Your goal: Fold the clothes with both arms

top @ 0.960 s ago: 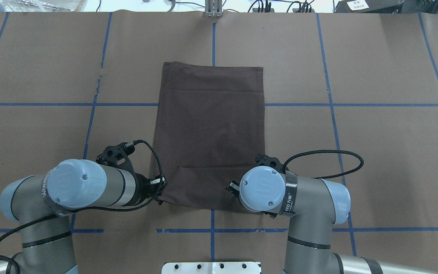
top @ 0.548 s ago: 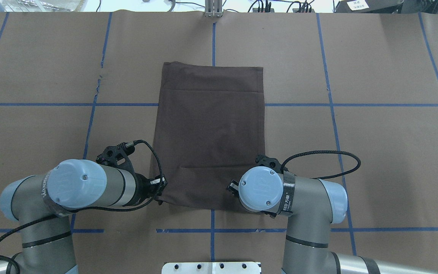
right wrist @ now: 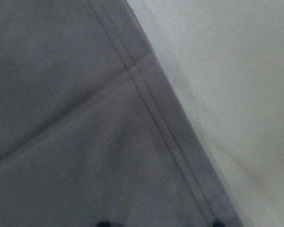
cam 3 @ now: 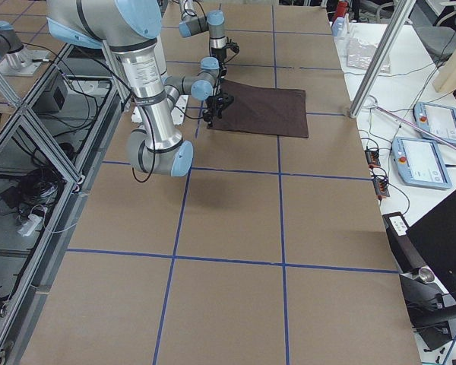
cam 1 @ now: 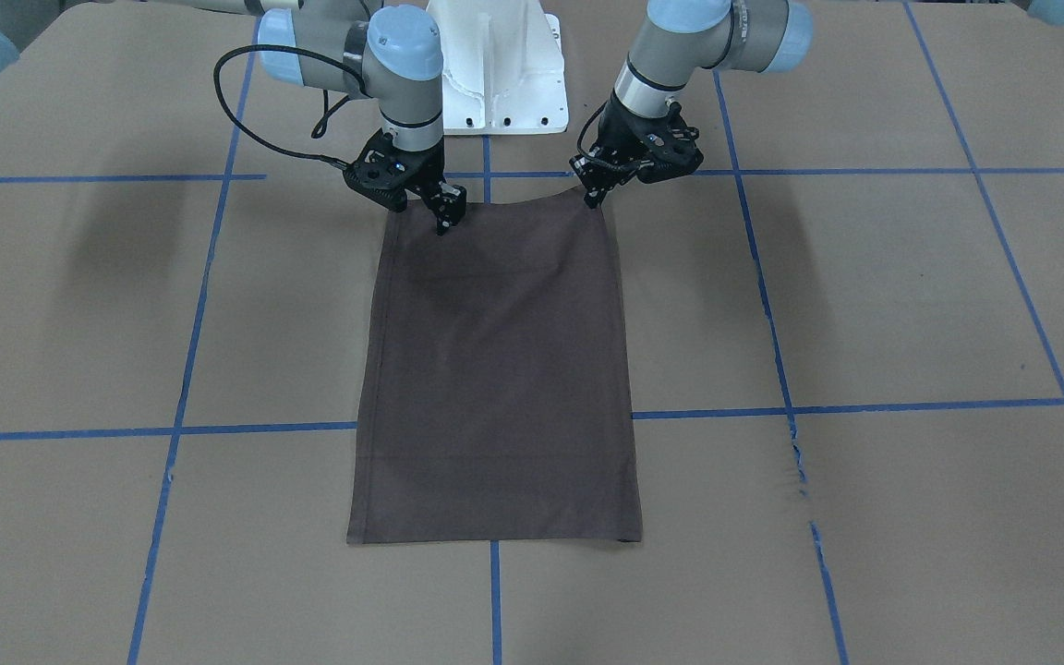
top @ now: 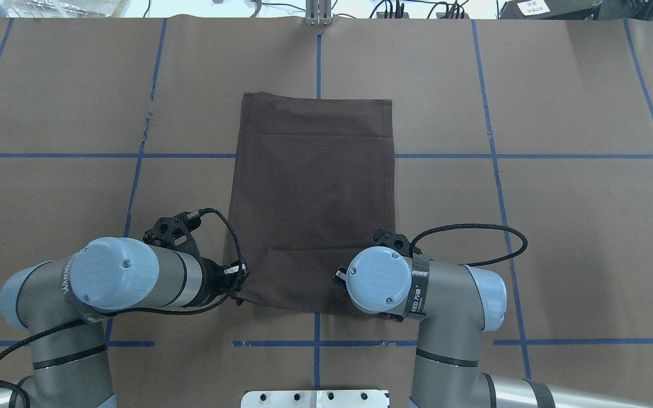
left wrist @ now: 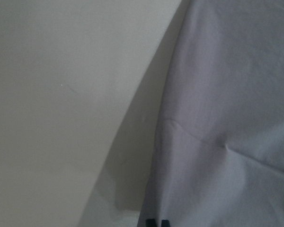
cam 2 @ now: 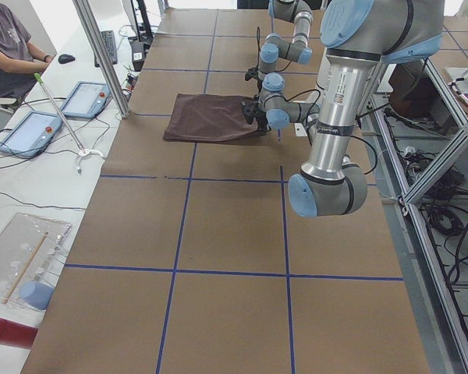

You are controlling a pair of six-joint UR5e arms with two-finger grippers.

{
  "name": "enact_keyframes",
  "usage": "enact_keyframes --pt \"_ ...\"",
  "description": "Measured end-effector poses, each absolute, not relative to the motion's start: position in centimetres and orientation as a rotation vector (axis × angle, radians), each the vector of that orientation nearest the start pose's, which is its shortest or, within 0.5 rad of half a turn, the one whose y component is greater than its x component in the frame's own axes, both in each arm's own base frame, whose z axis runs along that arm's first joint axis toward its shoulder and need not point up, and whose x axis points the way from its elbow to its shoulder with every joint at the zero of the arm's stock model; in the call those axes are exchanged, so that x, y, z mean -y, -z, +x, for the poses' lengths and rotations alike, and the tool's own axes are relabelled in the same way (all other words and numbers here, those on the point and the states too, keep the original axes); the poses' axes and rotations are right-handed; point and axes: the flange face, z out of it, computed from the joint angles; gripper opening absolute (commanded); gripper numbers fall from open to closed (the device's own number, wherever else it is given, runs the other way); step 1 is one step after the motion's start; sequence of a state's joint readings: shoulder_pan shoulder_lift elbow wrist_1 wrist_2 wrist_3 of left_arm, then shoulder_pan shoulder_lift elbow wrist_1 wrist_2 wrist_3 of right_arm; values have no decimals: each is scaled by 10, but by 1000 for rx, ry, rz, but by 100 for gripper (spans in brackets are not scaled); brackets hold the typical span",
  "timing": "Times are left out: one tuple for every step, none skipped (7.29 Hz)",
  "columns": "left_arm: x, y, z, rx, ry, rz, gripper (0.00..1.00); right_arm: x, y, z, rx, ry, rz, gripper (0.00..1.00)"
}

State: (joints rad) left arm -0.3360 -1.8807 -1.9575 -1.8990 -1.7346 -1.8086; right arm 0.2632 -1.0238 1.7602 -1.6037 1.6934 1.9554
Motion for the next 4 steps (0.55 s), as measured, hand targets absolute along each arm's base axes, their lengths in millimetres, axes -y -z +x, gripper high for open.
enact_keyframes --pt "297 -281 496 -1037 438 -99 0 286 -273 -598 704 -576 -162 40" --pt "297 -281 496 -1037 438 -99 0 286 -273 -598 704 -577 -163 23" --pt "297 -281 496 -1037 438 -99 0 286 -273 -598 703 -578 -163 10" --pt "297 -281 496 -1037 438 -99 0 286 -272 -599 702 -581 -164 0"
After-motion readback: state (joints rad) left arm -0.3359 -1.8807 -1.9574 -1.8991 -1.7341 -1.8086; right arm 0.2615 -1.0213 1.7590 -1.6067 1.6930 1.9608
